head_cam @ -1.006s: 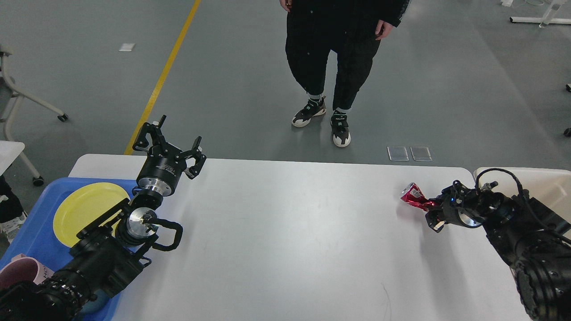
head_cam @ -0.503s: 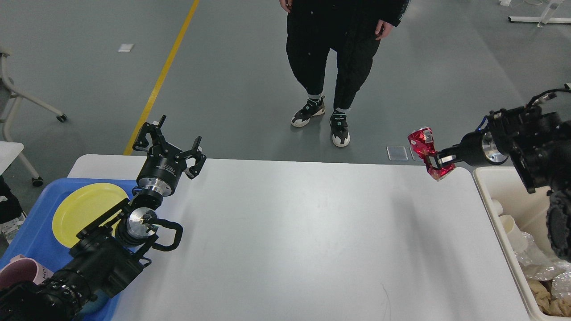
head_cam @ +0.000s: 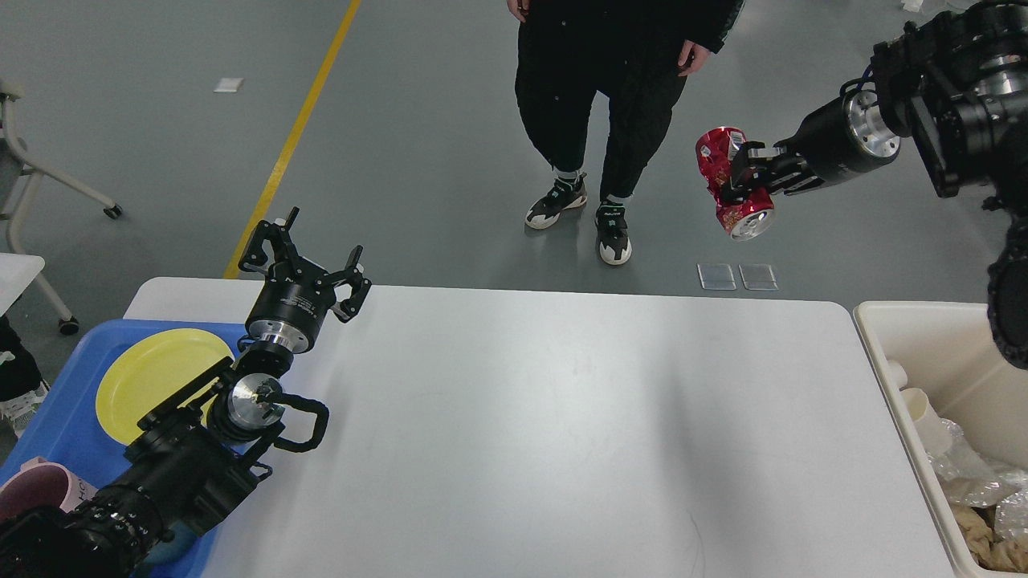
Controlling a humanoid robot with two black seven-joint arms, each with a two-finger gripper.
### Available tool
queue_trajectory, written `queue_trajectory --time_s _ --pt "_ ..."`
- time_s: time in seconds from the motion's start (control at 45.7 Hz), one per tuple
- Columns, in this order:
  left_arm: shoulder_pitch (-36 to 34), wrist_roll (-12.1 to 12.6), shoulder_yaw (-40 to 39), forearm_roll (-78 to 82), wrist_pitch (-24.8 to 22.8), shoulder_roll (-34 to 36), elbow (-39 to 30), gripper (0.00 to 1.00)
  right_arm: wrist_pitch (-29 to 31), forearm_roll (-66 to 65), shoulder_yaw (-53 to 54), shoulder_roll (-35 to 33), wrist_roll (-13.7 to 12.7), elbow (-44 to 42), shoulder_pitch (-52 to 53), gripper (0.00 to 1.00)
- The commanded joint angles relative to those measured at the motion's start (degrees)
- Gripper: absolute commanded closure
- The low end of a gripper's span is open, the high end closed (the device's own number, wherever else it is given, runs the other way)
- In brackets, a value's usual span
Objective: Tidy desktop
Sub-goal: 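Lift the red can and drop it into the white bin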
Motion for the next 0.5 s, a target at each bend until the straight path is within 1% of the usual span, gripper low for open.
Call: queue_trajectory --time_s 0.0,0.284,0.394,0.481 --pt "0.01 0.00 0.00 0.00 0.01 -0.04 -0.01 0.04 0.01 0.88 0.18 0.38 -0.31 0.09 0.40 1.00" --pt "0.01 0.00 0.00 0.00 -0.08 -0.04 -0.01 0.04 0.01 2.03 0.09 1.87 -0.84 0.18 0.22 1.00" --pt "0.01 0.00 0.00 0.00 -0.08 -0.04 -0.01 0.04 0.01 1.77 0.18 2.22 -1.37 1.93 2.15 1.00" --pt "0.01 0.00 0.00 0.00 -0.08 -0.04 -0.01 0.04 0.01 2.20 0.70 2.05 -2.77 6.93 5.48 1.00"
